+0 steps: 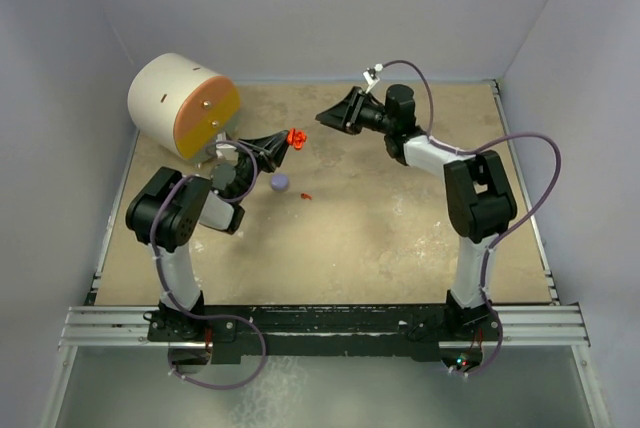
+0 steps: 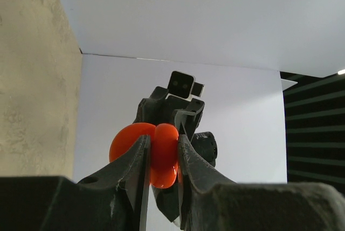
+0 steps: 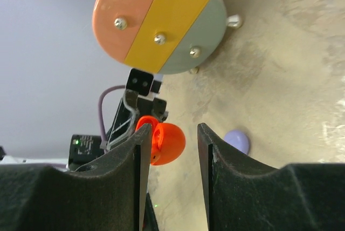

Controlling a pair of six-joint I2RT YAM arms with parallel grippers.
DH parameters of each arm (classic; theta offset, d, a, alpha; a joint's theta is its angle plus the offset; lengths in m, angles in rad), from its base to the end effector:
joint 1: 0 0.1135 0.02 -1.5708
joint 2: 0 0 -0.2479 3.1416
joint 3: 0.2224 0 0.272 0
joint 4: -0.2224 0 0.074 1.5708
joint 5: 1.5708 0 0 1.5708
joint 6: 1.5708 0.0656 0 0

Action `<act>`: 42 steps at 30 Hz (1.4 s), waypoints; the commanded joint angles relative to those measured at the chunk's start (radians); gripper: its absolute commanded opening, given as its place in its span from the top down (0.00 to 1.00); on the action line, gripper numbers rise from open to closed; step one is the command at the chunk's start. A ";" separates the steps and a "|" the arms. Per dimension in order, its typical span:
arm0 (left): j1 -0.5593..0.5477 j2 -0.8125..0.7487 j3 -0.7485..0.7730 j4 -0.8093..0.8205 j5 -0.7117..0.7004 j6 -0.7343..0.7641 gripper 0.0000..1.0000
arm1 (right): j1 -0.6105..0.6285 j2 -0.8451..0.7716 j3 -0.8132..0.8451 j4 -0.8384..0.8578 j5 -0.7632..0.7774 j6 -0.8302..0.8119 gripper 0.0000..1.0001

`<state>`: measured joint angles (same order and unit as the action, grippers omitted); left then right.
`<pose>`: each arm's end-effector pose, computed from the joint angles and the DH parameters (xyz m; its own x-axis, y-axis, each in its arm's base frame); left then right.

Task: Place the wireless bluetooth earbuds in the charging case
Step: Place the earbud in the charging case, then adjust the earbud with the charging case.

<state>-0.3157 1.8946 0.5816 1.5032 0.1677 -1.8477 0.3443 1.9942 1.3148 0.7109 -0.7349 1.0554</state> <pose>0.3395 -0.1224 0.1335 -0.4935 -0.8365 0.2381 0.0466 -0.2988 -0.9532 0.4450 0.2063 0.2234 -0.7522 0.4161 -0.5110 -0.4602 0.2235 0.8593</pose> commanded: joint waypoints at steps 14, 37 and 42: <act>-0.008 0.086 0.055 0.064 -0.088 0.032 1.00 | 0.169 -0.150 0.080 -0.581 0.888 -0.662 0.52; -0.019 0.168 0.139 0.048 -0.108 0.022 1.00 | 0.288 -0.090 0.076 -0.571 0.953 -0.725 0.31; -0.022 0.172 0.140 0.054 -0.107 0.021 1.00 | 0.301 -0.072 0.098 -0.583 0.963 -0.727 0.31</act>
<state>-0.3302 2.0605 0.6952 1.4933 0.0731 -1.8366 0.6373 1.9247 1.3567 0.1215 0.1936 0.3447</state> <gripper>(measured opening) 0.213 0.689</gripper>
